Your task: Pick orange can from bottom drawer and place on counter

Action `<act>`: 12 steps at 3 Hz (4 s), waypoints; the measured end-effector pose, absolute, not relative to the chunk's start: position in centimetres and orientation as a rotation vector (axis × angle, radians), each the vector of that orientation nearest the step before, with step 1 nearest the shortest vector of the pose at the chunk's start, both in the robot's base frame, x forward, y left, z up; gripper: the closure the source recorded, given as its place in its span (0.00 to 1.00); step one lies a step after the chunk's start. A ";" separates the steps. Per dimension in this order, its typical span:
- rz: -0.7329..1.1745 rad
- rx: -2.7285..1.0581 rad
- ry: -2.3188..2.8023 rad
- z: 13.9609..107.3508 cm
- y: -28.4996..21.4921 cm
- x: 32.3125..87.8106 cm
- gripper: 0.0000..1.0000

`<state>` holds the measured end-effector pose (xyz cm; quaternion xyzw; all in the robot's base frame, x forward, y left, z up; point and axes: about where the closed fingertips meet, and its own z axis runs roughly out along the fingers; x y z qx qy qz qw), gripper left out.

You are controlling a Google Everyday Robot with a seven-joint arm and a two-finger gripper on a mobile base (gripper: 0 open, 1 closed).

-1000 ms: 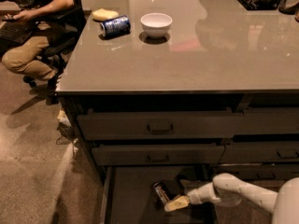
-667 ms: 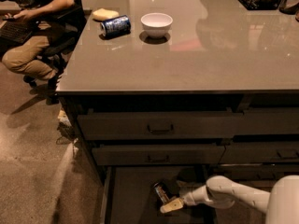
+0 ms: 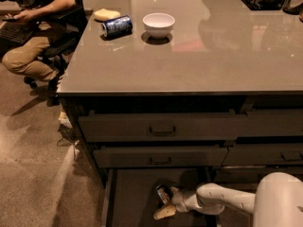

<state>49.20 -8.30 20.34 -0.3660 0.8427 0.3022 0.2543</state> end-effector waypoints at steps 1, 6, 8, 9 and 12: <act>0.809 -0.984 2.269 19.5 -7.8 50.1 0.00; 0.895 -0.997 2.265 13.5 -4.8 51.8 0.65; 1.058 -0.961 2.097 16.5 -8.2 54.0 1.00; 1.144 -1.037 1.980 21.4 -10.1 54.1 1.00; 1.182 -1.194 1.848 29.1 -12.7 52.1 1.00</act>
Offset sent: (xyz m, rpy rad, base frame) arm 0.0324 0.0192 -0.0339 0.0229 -0.0554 -0.0187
